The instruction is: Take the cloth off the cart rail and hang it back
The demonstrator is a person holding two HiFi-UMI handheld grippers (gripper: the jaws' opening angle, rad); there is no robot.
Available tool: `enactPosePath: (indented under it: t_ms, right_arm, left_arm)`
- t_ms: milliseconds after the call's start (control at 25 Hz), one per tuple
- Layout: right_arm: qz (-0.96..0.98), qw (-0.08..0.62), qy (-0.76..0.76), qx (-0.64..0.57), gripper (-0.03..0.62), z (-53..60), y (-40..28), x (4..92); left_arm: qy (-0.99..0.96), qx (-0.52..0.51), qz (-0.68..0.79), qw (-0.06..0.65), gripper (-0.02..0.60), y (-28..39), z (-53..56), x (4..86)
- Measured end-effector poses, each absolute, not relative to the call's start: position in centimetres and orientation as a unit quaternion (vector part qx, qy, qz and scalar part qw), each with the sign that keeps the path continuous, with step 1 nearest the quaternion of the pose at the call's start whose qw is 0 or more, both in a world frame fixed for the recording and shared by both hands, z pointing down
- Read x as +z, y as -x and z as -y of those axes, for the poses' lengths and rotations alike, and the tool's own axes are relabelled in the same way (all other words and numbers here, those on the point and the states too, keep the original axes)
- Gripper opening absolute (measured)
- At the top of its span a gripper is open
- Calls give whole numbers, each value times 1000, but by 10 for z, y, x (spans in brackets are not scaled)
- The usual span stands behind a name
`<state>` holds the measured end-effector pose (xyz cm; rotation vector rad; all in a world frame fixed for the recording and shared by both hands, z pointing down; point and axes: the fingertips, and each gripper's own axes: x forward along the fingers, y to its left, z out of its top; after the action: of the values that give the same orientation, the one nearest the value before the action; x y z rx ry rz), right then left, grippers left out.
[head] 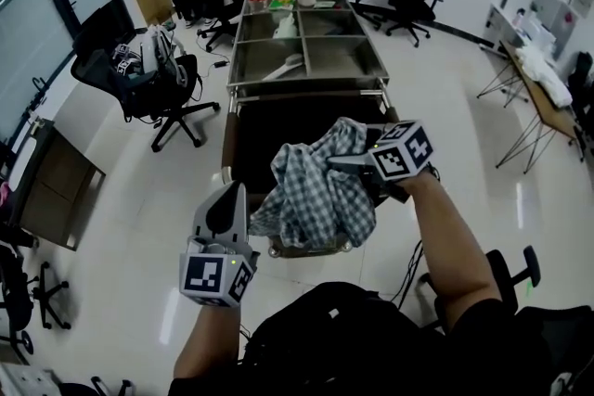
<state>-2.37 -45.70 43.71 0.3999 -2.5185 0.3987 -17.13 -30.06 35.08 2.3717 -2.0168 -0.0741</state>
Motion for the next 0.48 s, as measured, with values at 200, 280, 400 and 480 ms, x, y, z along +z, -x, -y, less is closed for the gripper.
enactPosePath:
  t_ms: [200, 280, 400, 480]
  right_arm:
    - [936, 256, -186, 155, 454, 468, 2, 425]
    - [935, 243, -206, 155, 454, 474, -8, 419]
    - [934, 226, -229, 153, 454, 479, -26, 411]
    - [933, 219, -242, 150, 454, 479, -35, 407]
  left_arm:
    - [-775, -27, 632, -2, 0, 160, 309, 341]
    - [-780, -26, 625, -2, 0, 152, 312, 338]
    - [-785, -21, 620, 3, 0, 146, 316, 339]
    - [-786, -22, 618, 6, 0, 146, 319, 341]
